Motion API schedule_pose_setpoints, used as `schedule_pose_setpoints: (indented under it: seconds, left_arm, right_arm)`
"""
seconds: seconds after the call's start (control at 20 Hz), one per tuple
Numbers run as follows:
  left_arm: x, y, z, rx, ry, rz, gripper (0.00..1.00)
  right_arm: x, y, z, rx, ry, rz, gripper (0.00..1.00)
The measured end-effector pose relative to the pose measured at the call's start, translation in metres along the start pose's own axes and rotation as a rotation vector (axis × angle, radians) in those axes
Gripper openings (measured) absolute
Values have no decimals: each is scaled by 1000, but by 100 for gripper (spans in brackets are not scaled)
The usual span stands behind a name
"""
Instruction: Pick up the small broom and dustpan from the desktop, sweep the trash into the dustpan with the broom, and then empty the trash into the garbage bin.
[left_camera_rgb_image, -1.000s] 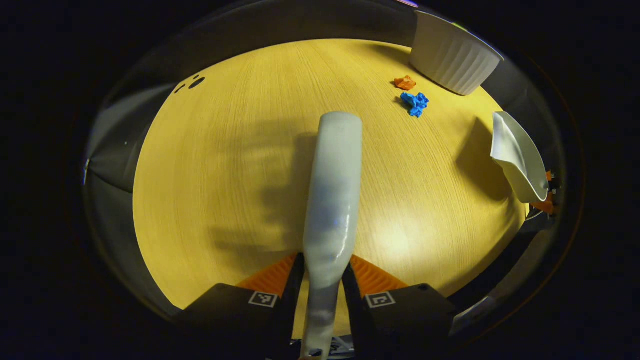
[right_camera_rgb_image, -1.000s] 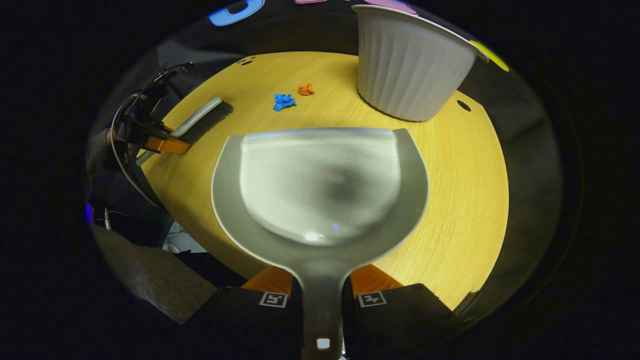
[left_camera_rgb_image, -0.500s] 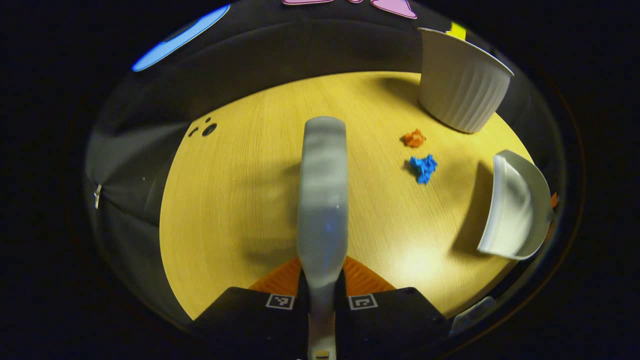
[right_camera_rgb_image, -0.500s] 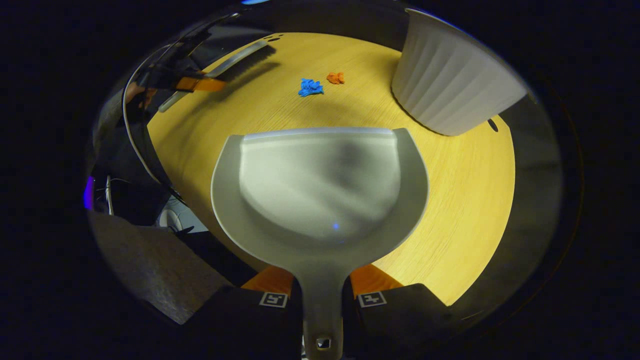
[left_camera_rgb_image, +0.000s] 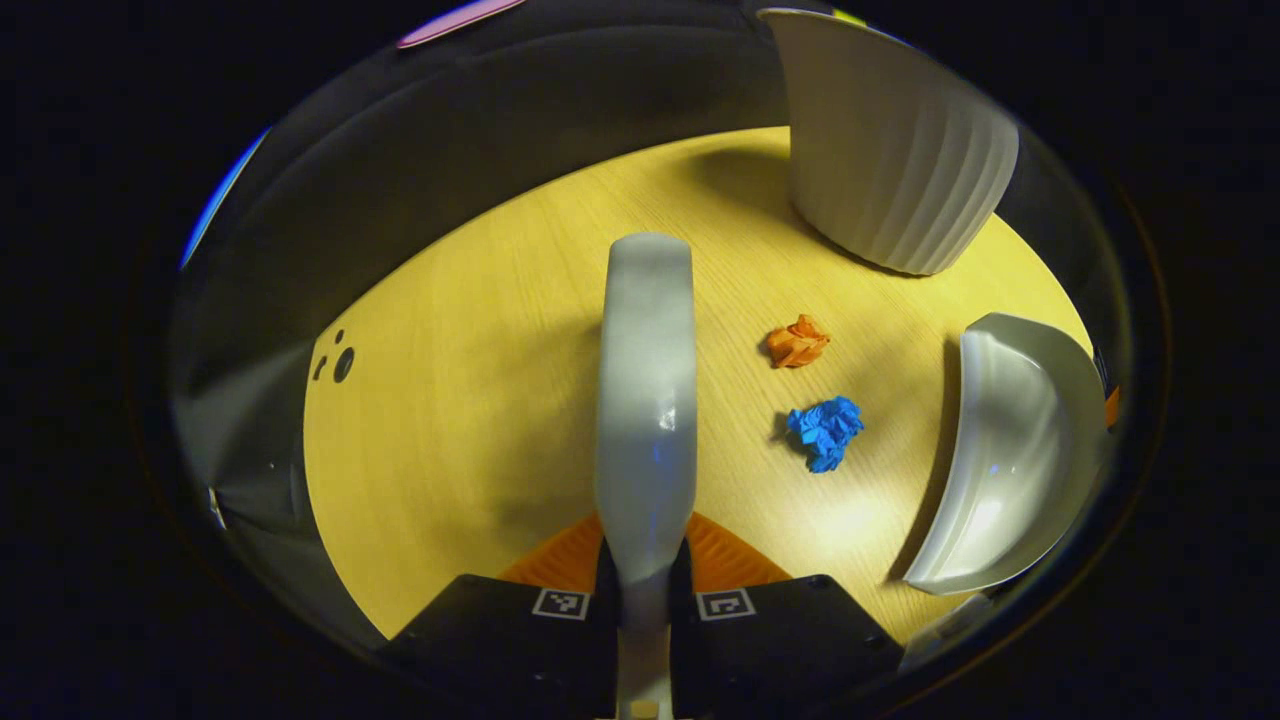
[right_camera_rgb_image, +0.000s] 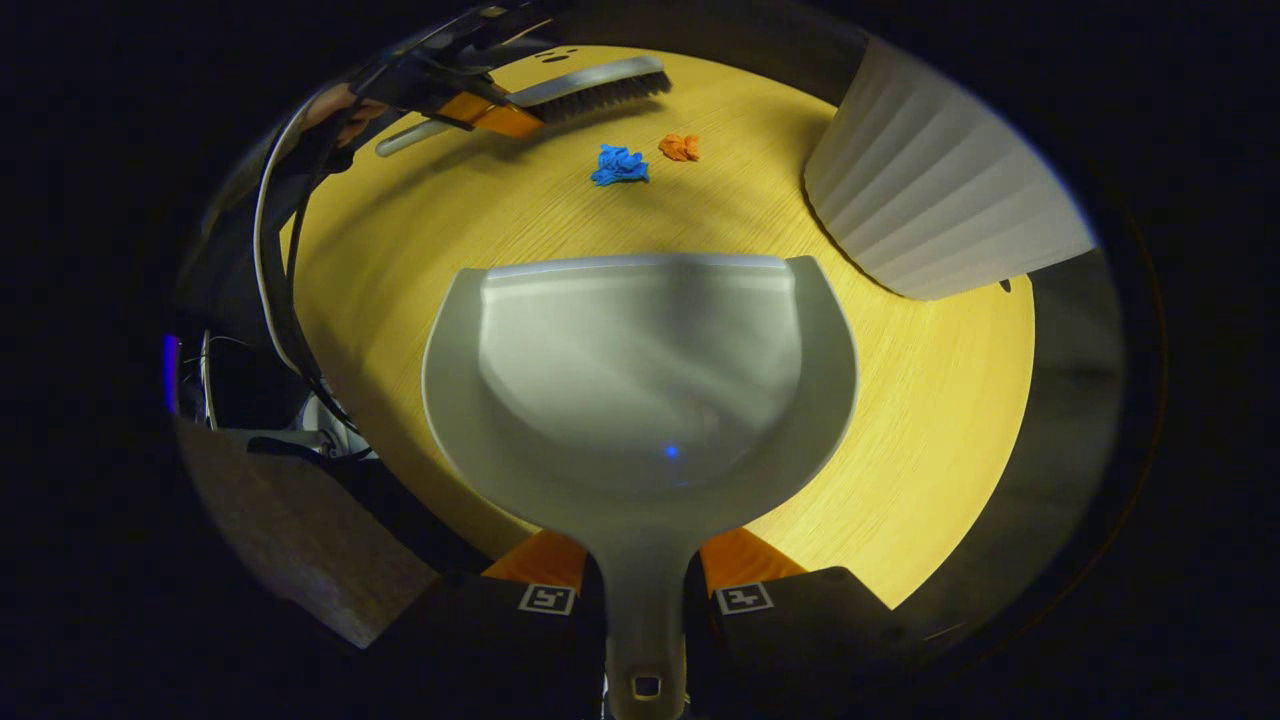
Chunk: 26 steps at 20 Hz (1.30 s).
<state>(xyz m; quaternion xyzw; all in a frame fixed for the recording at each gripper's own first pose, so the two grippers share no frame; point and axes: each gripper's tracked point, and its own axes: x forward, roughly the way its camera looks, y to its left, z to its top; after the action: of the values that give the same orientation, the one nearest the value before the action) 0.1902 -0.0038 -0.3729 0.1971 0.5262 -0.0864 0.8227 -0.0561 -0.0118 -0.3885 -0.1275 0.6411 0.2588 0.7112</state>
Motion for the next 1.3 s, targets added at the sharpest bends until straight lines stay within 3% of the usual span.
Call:
schedule_pose_setpoints:
  seconds: [0.05, 0.2, 0.3, 0.4, 0.45, 0.65, 0.75, 1.1, 1.3]
  left_arm:
    - [5, -3, 2, 12, 7, -3, 24]
    - [13, -17, 7, 39, 17, -31, 24]
    - [16, -29, 8, 57, 34, -58, 23]
    - [18, -41, 6, 72, 56, -93, 25]
    - [18, -47, 6, 79, 65, -109, 25]
    - [4, -80, 1, 123, 98, -209, 24]
    - [-6, -104, -5, 128, 124, -285, 24]
    - [-52, -184, -25, 50, 192, -571, 24]
    - [-81, -188, -22, 0, 145, -563, 24]
  right_arm:
    - [1, -1, 1, 0, 2, 0, 36]
    - [4, -6, 0, 8, 9, 1, 40]
    - [7, -11, 0, 13, 12, -1, 32]
    - [9, -15, 0, 15, 10, 1, 40]
    - [10, -17, 1, 16, 5, 4, 36]
    - [3, -19, -1, 15, -2, 9, 32]
    - [4, -20, -2, 9, -6, 8, 36]
    - [12, -18, -8, 21, -52, 6, 36]
    - [25, -15, -13, 61, -153, 1, 36]
